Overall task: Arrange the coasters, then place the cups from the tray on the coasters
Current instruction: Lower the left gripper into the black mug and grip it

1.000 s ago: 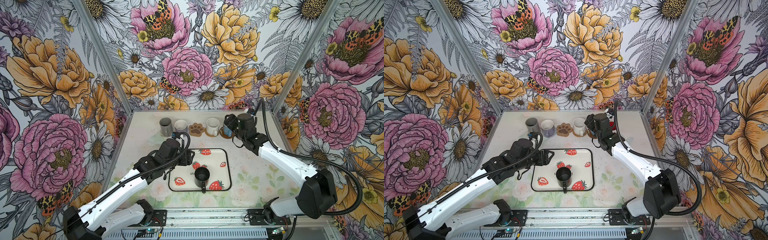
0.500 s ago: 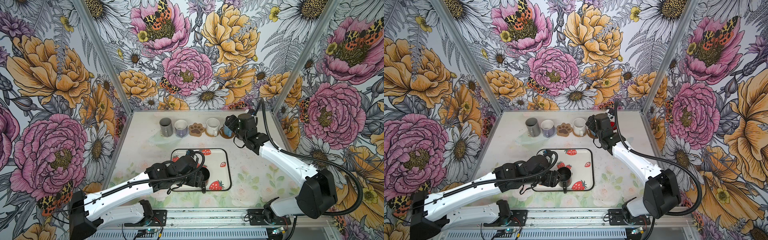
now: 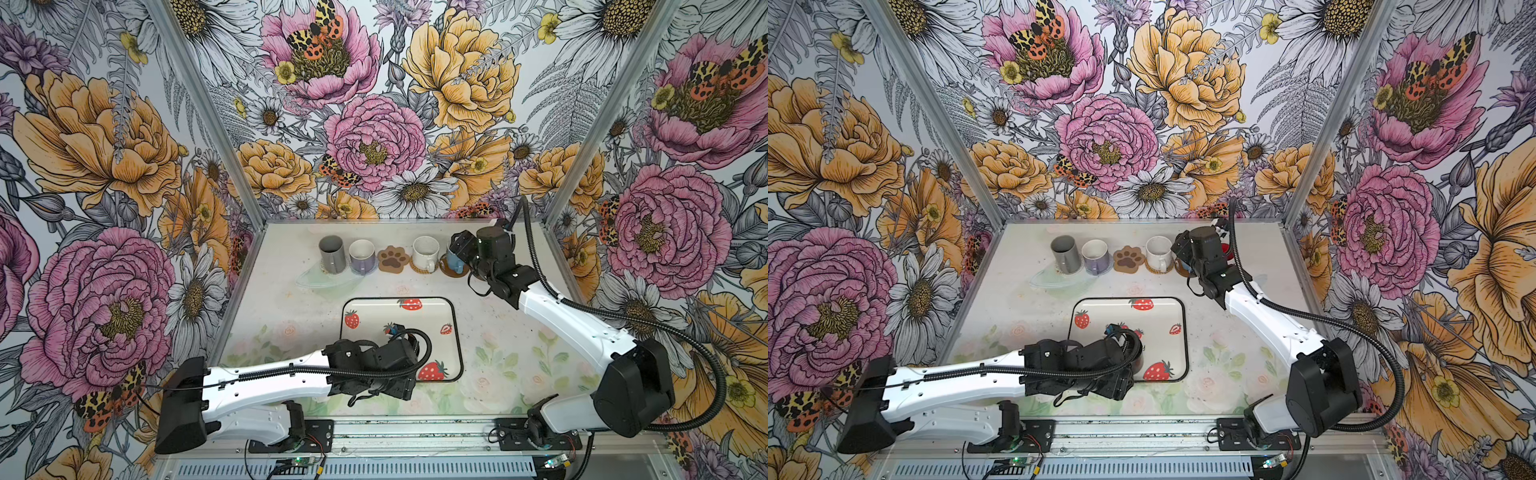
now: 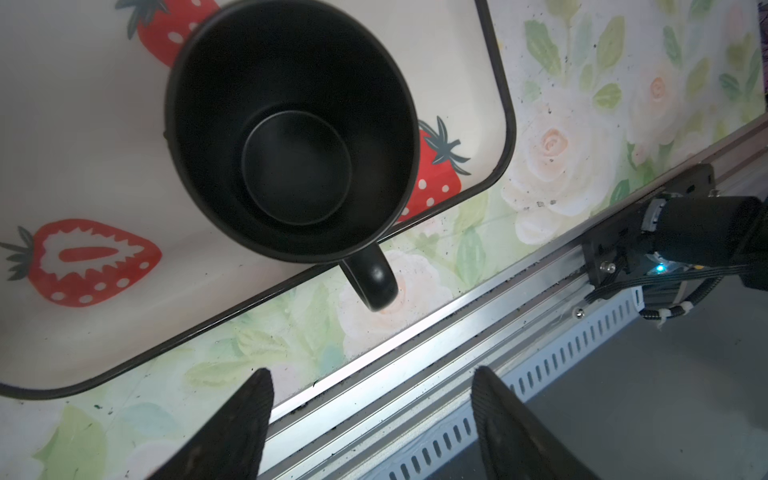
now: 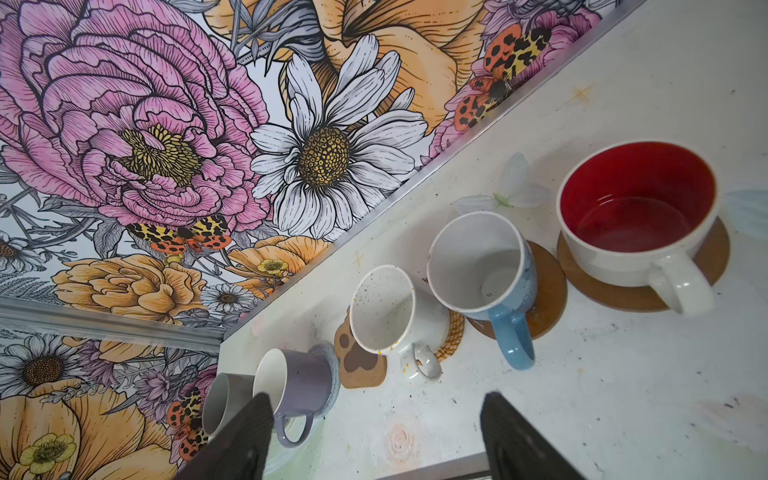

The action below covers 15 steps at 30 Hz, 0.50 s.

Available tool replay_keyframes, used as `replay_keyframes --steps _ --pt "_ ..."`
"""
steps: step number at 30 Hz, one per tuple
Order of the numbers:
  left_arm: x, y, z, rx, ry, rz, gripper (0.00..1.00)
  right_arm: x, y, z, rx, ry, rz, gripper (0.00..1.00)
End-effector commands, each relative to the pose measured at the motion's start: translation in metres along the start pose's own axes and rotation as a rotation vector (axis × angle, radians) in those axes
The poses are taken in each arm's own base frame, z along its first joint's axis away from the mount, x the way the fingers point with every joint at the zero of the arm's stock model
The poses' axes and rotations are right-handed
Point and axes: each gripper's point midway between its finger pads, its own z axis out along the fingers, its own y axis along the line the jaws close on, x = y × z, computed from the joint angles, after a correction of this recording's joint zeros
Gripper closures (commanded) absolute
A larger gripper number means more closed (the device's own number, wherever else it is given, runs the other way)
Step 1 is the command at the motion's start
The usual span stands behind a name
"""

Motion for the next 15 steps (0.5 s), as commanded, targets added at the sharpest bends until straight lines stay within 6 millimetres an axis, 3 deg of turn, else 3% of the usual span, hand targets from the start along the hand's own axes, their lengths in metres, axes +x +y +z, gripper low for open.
replay_keyframes --steps 1,15 --pt "-0.008 -0.006 -0.001 -0.015 -0.030 -0.024 0.23 -0.010 0.005 -0.003 -0.011 -0.016 -0.012 0.19" --pt "-0.022 0.004 0.024 -0.149 -0.063 -0.031 0.21 -0.010 -0.002 -0.001 0.001 -0.006 -0.005 0.19"
